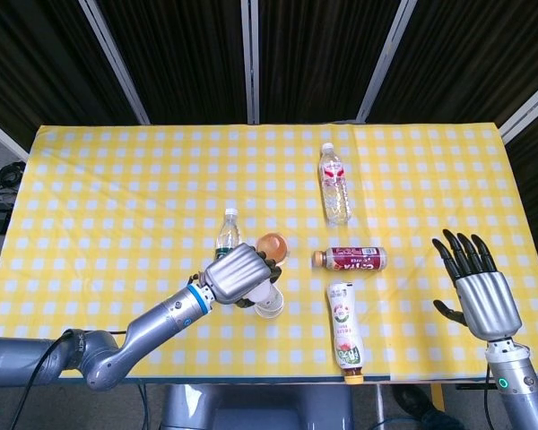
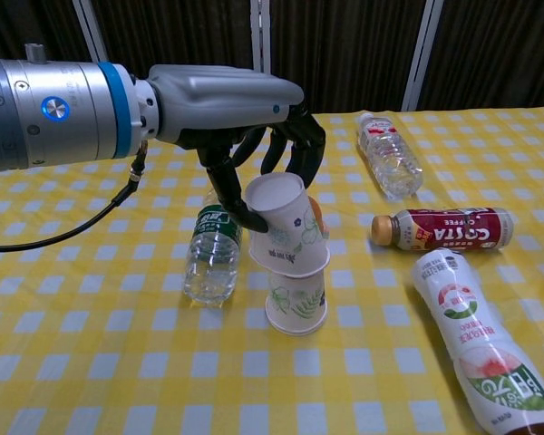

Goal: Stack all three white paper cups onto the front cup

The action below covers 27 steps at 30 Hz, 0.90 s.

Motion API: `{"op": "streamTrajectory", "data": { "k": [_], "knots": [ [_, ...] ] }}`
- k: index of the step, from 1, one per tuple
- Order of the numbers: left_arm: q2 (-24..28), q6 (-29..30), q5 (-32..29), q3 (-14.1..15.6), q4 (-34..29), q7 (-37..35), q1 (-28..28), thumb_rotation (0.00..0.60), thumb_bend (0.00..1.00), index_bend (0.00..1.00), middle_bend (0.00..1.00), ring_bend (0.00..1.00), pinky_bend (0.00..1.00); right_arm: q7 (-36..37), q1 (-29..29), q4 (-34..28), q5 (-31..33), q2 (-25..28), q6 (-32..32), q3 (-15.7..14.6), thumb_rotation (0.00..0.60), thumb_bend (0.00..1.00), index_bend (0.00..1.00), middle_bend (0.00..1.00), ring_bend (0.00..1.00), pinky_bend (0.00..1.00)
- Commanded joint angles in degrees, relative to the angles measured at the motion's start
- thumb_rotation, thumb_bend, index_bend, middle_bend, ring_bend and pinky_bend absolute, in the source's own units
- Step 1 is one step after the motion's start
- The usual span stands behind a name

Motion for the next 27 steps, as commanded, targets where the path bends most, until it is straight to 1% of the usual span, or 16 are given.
{"op": "streamTrajectory", "data": {
  "k": [1,4,5,6,8,10,11,13,14,16,17,19,21,24,27],
  "knots": [
    [-0.08,0.07,-0.18,0.47,0.25,0.54,-0.43,0.6,0.18,0.48,0.44,0.46,0.56,0.1,-0.02,-0.01,-0.04,0.05,0.01,0.04,0.6,0.0,0.0,0.0,0.0,0.0],
    [-0.62,0.24,-0.73,0.86,0.61,0.98,-0.88,0.6,0.14,0.48,0.43,0.46,0.55,0.25,-0.09,-0.03,-0.09,0.14,0.13,0.11,0.6,0.0,0.0,0.0,0.0,0.0],
    [-0.83,0.33,-0.78,0.99,0.75,1.13,-1.01,0.6,0.13,0.47,0.42,0.45,0.54,0.31,-0.12,-0.05,-0.11,0.17,0.18,0.13,0.6,0.0,0.0,0.0,0.0,0.0],
    [-1.03,0.42,-0.86,1.1,0.85,1.22,-1.11,0.6,0.13,0.45,0.39,0.43,0.52,0.36,-0.16,-0.06,-0.12,0.21,0.21,0.14,0.6,0.0,0.0,0.0,0.0,0.0],
    [-1.31,0.44,-1.13,1.36,0.9,1.26,-1.3,0.6,0.11,0.38,0.29,0.35,0.47,0.38,-0.2,-0.07,-0.09,0.25,0.21,0.16,0.6,0.0,0.0,0.0,0.0,0.0],
    [-1.56,0.0,-1.75,1.72,0.77,0.86,-1.51,0.6,0.09,0.26,0.16,0.23,0.4,0.47,-0.25,-0.15,-0.09,0.31,0.22,0.19,0.6,0.0,0.0,0.0,0.0,0.0],
    [-1.65,0.01,-1.86,1.8,0.8,0.77,-1.59,0.6,0.08,0.22,0.12,0.2,0.38,0.52,-0.26,-0.17,-0.13,0.35,0.25,0.19,0.6,0.0,0.0,0.0,0.0,0.0],
    [-1.73,0.19,-1.81,1.96,0.9,0.82,-1.63,0.6,0.04,0.11,0.03,0.1,0.3,0.57,-0.28,-0.19,-0.15,0.39,0.25,0.2,0.6,0.0,0.0,0.0,0.0,0.0],
    [-1.75,0.26,-1.83,2.07,0.93,0.84,-1.64,0.6,0.03,0.07,0.02,0.08,0.27,0.6,-0.29,-0.2,-0.14,0.4,0.24,0.21,0.6,0.0,0.0,0.0,0.0,0.0],
    [-1.76,0.41,-2.05,2.32,0.9,0.72,-1.59,0.6,0.0,0.01,0.0,0.01,0.18,0.66,-0.29,-0.22,-0.13,0.43,0.19,0.22,0.6,0.0,0.0,0.0,0.0,0.0],
    [-1.75,0.44,-2.1,2.37,0.89,0.68,-1.57,0.6,0.0,0.0,0.0,0.01,0.17,0.67,-0.3,-0.23,-0.13,0.44,0.19,0.22,0.6,0.0,0.0,0.0,0.0,0.0],
    [-1.66,1.0,-2.27,2.5,0.95,0.58,-1.36,0.6,0.0,0.0,0.0,0.0,0.08,0.66,-0.32,-0.29,-0.19,0.48,0.16,0.18,0.6,0.0,0.0,0.0,0.0,0.0],
    [-1.42,2.26,-2.4,2.63,1.12,0.79,-0.86,0.6,0.0,0.0,0.0,0.0,0.03,0.65,-0.33,-0.35,-0.31,0.49,0.15,0.14,0.6,0.0,0.0,0.0,0.0,0.0],
    [-0.46,4.26,-3.22,2.91,1.15,1.26,0.16,0.6,0.0,0.0,0.0,0.0,0.0,0.59,-0.33,-0.32,-0.4,0.48,0.15,0.14,0.6,0.0,0.0,0.0,0.0,0.0],
    [0.93,8.56,-3.34,3.41,1.35,1.23,2.68,0.6,0.0,0.0,0.0,0.0,0.0,0.64,-0.39,-0.29,-0.37,0.52,0.24,0.21,0.6,0.0,0.0,0.0,0.0,0.0]
  ]
}}
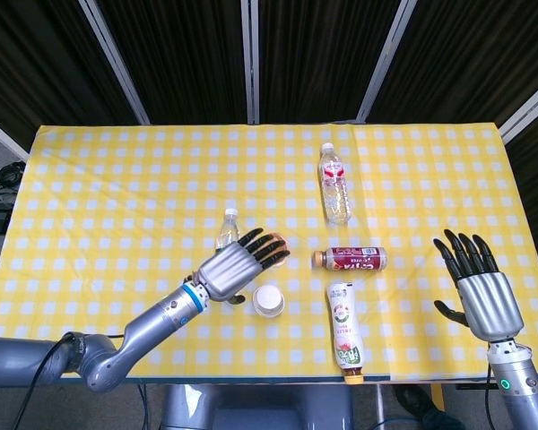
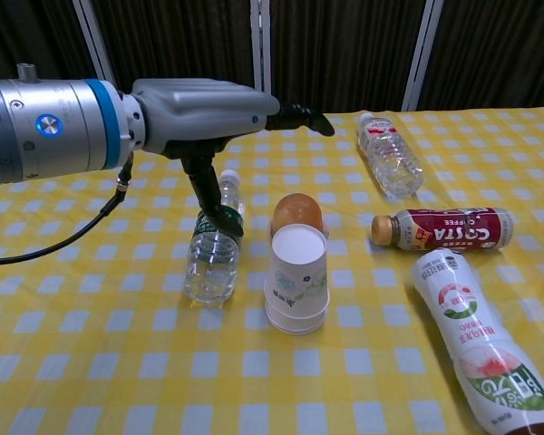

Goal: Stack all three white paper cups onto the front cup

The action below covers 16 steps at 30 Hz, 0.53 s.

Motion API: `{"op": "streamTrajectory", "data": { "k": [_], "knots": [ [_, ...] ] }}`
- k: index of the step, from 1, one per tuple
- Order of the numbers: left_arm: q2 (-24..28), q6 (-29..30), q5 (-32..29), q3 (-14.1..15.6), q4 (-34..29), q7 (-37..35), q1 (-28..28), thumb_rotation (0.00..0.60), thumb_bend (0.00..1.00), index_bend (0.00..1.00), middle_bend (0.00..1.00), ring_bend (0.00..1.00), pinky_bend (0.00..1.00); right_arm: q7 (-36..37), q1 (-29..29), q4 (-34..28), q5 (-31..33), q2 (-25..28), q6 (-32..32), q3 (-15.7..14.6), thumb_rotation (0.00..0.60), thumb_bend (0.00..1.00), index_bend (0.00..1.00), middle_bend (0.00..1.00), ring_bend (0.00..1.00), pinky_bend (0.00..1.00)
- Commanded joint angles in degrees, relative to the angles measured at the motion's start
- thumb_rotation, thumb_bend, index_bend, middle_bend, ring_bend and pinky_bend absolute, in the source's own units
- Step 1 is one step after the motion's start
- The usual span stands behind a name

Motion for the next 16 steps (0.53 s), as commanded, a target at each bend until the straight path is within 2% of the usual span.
{"op": "streamTrajectory", "data": {
  "k": [1,8,12,16],
  "knots": [
    [1.99,6.05,-0.16,0.9,0.66,-0.32,3.91,0.6,0.0,0.0,0.0,0.0,0.0,0.04,-0.06,0.02,-0.01,0.03,0.13,0.06,0.6,0.0,0.0,0.0,0.0,0.0],
    [5.49,18.54,3.67,3.34,2.68,-7.18,13.89,0.6,0.0,0.0,0.0,0.0,0.0,-0.3,-0.15,-0.2,-0.48,-0.01,0.3,-0.08,0.6,0.0,0.0,0.0,0.0,0.0],
    [8.66,27.87,7.42,6.4,3.24,-12.1,22.0,0.6,0.0,0.0,0.0,0.0,0.0,-0.83,-0.12,-0.35,-0.81,-0.17,0.33,-0.13,0.6,0.0,0.0,0.0,0.0,0.0],
    [10.75,35.28,9.47,9.44,3.13,-13.79,28.91,0.6,0.0,0.0,0.0,0.0,0.0,-1.07,-0.14,-0.62,-0.94,-0.23,0.37,-0.14,0.6,0.0,0.0,0.0,0.0,0.0]
  ]
}}
